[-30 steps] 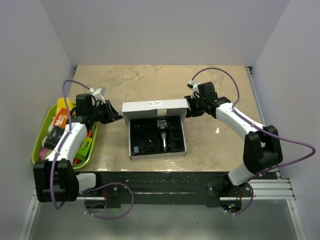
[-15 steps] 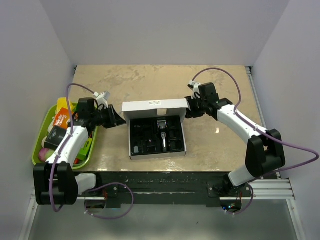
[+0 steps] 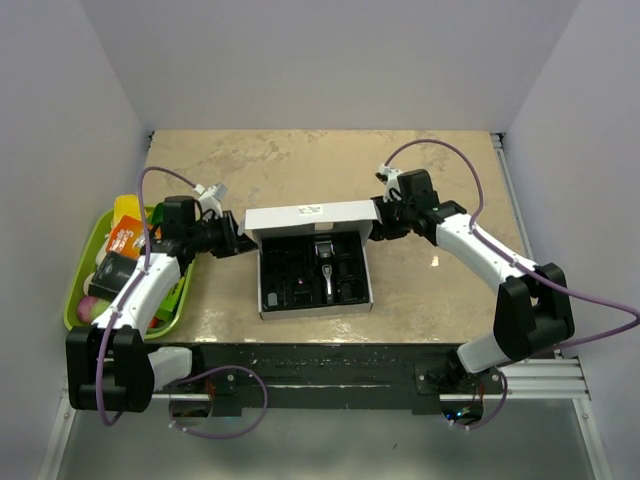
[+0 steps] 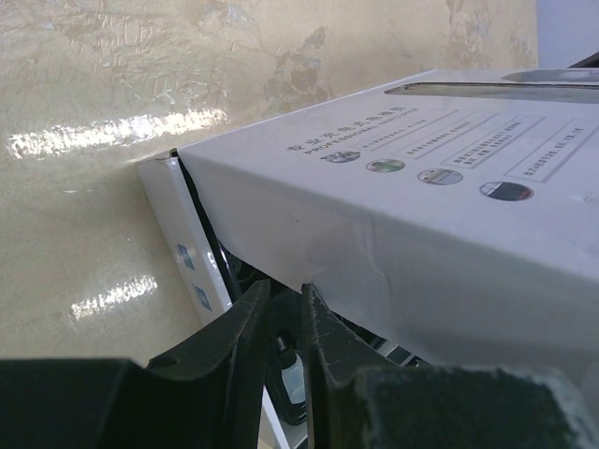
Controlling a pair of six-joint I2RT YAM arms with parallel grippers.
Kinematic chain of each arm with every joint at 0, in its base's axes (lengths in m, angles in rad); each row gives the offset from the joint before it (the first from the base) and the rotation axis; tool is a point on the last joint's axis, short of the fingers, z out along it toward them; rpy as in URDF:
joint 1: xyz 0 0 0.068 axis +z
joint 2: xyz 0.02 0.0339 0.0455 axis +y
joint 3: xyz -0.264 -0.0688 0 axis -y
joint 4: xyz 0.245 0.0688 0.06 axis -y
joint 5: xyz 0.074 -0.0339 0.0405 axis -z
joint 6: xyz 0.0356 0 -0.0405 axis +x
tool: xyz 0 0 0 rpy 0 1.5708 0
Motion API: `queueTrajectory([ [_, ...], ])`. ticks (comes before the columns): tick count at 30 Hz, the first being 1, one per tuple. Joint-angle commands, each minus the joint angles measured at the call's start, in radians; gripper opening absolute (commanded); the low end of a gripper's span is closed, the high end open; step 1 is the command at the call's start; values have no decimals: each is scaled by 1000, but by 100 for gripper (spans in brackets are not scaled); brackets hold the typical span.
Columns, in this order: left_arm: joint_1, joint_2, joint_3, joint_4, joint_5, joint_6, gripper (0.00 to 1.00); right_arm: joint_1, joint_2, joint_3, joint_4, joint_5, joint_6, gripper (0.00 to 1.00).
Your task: Sort the hair-cutting tools
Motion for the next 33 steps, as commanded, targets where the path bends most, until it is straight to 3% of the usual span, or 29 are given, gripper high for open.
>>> queueTrajectory([
  [1, -11, -25, -8, 35, 25, -13, 25, 14, -43, -23, 27, -12, 11, 42],
  [26, -14, -106, -89, -17, -12, 30, 25, 29, -115, -151, 39, 62, -1, 42],
  [33, -18, -168, -78, -124, -130, -36, 25, 29, -204, -183, -2, 235, 40, 43],
])
